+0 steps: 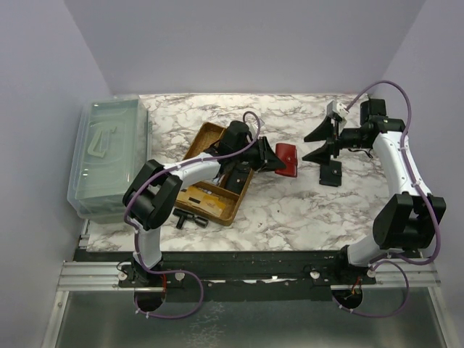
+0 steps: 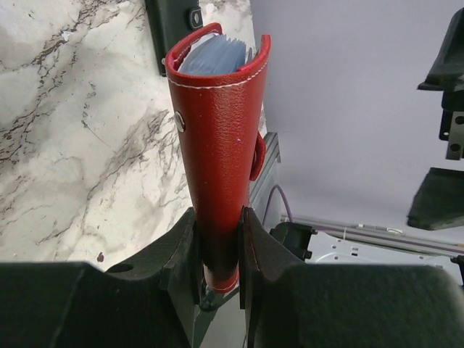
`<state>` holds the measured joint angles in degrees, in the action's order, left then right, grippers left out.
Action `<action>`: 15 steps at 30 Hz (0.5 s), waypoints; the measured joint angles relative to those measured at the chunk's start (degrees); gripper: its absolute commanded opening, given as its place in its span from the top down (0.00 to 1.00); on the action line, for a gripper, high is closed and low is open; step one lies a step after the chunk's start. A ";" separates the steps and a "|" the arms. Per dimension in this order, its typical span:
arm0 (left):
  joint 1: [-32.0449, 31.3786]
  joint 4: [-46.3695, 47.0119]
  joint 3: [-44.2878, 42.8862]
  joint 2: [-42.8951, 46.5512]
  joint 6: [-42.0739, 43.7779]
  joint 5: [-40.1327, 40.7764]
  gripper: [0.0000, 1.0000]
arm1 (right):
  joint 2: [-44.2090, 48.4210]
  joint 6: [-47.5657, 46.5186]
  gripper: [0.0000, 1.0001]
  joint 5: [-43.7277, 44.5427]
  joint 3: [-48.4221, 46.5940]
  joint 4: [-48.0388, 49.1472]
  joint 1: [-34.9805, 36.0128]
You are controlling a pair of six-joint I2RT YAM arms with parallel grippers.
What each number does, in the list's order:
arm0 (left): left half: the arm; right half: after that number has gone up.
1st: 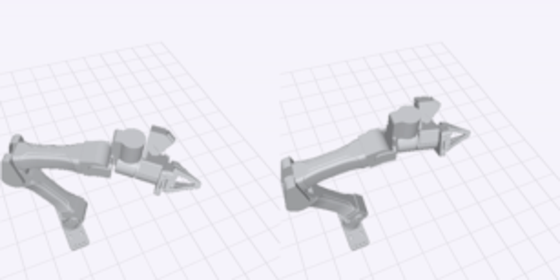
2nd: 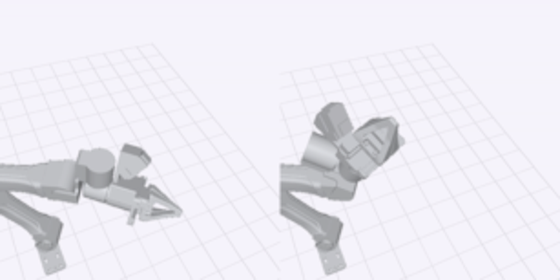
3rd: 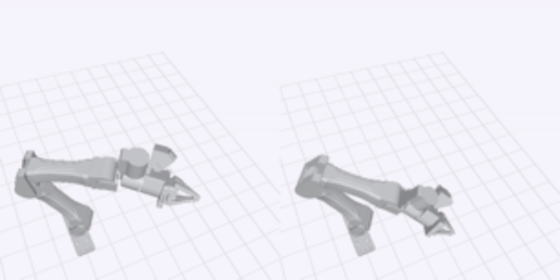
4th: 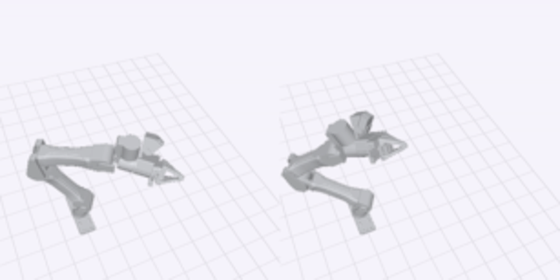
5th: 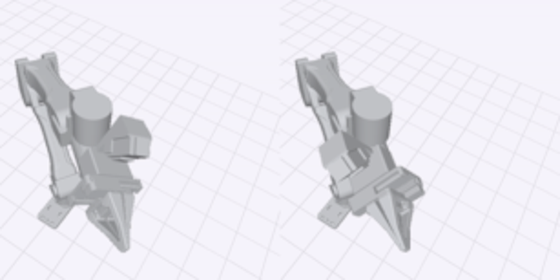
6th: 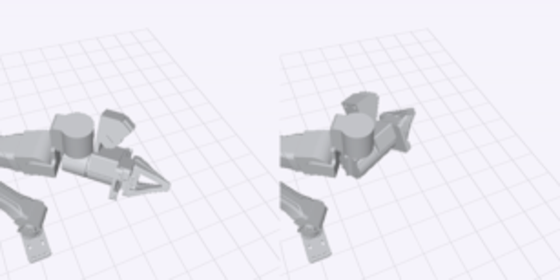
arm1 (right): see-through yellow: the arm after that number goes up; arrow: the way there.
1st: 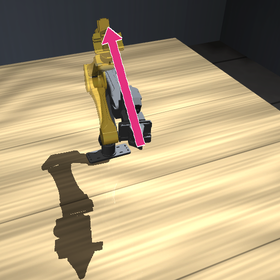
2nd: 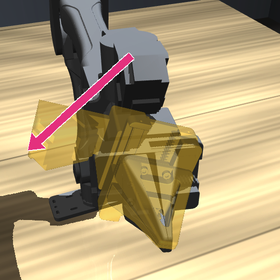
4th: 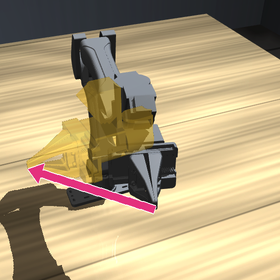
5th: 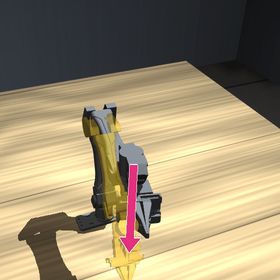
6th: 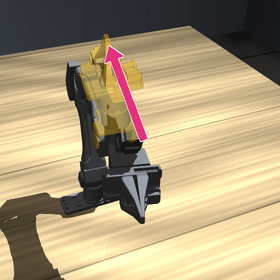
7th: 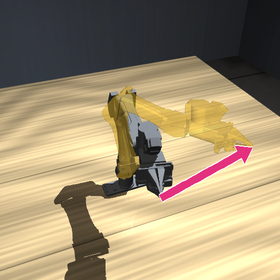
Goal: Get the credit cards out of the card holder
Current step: Open the card holder.
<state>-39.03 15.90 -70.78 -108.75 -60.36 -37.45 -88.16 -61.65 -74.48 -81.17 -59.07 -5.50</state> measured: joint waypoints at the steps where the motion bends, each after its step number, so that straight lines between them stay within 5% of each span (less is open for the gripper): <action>1: 0.00 -1.33 -0.76 0.00 0.44 0.00 1.00 | 0.00 -2.10 0.21 -0.22 0.26 -0.81 0.04; 15: -0.11 -13.03 -5.42 0.00 3.50 0.17 1.00 | -0.13 -18.45 0.14 -0.55 0.72 -8.48 0.24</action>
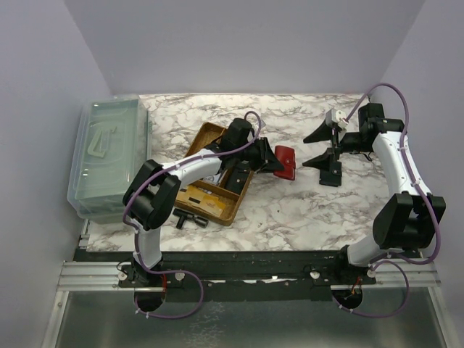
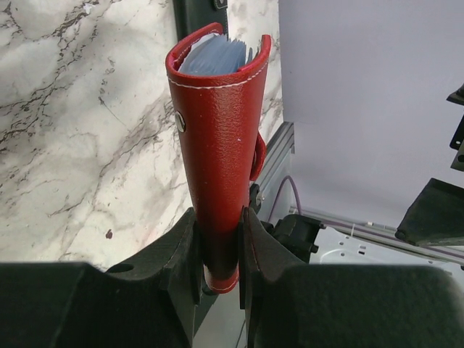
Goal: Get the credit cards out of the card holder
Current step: Open the card holder.
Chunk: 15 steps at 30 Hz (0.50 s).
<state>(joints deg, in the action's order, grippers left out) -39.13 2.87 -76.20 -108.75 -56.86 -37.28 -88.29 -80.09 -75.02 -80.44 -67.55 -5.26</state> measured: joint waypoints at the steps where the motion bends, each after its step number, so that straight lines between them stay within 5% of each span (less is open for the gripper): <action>1: -0.02 -0.28 -0.09 0.00 0.00 0.04 1.00 | 0.00 -0.22 0.14 0.00 0.00 -0.09 0.09; 15: -1.18 -2.78 -0.13 1.40 -0.94 1.25 1.00 | -0.17 -1.11 0.13 0.59 -0.11 -1.29 1.29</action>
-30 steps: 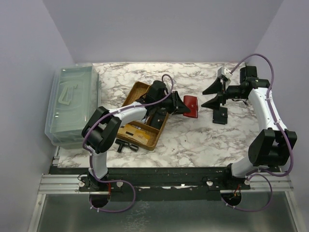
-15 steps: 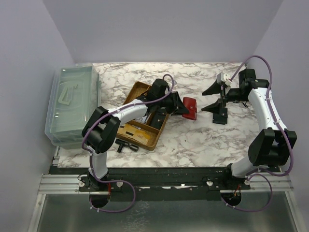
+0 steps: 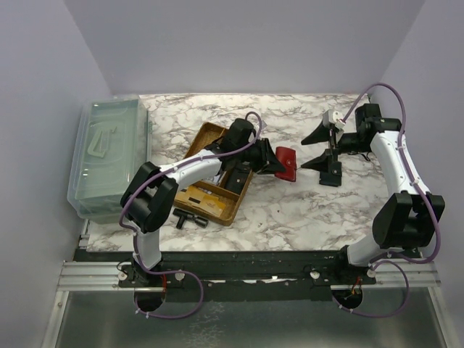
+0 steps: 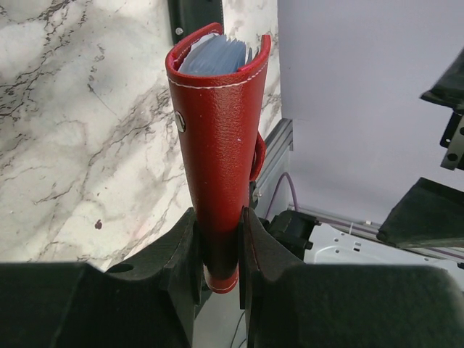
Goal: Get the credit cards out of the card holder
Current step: Open the card holder.
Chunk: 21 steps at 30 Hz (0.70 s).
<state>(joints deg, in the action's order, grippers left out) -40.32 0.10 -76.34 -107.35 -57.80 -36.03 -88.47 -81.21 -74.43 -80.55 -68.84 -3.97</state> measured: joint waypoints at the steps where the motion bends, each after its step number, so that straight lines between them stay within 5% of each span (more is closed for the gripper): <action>1: 0.00 0.00 0.00 0.28 -0.04 0.11 1.00 | -0.15 -0.02 0.13 0.04 -0.15 -0.31 0.17; 21: -0.70 -0.09 0.00 0.92 -2.71 0.76 1.00 | -0.24 -1.42 0.13 6.19 -0.13 -1.05 3.39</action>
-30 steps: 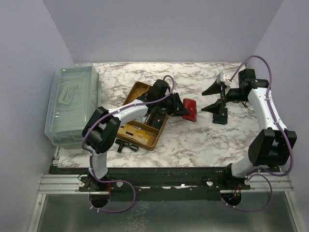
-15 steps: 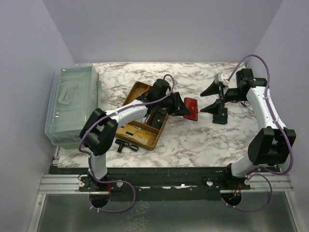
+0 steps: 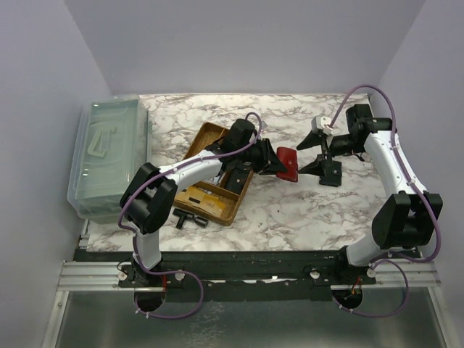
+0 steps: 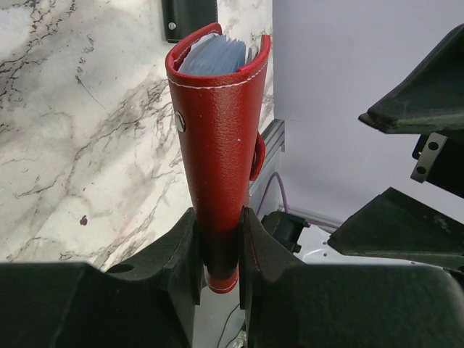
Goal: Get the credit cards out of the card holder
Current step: Open the card holder.
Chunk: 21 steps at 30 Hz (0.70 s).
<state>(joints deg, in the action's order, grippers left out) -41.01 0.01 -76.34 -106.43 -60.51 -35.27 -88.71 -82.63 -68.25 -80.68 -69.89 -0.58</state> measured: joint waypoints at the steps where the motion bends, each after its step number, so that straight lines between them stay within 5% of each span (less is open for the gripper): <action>1: 0.00 -0.02 0.00 0.00 -0.17 0.00 1.00 | 0.00 0.02 0.13 0.33 0.09 0.02 0.17; 21: -0.37 -0.20 0.00 0.00 -1.18 0.48 1.00 | 0.00 0.28 0.19 5.25 0.13 2.19 4.59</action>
<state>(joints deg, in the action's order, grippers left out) -41.39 -0.19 -76.34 -106.43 -61.69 -34.79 -88.71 -82.35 -63.00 -80.55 -67.70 4.01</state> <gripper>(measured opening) 0.259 0.828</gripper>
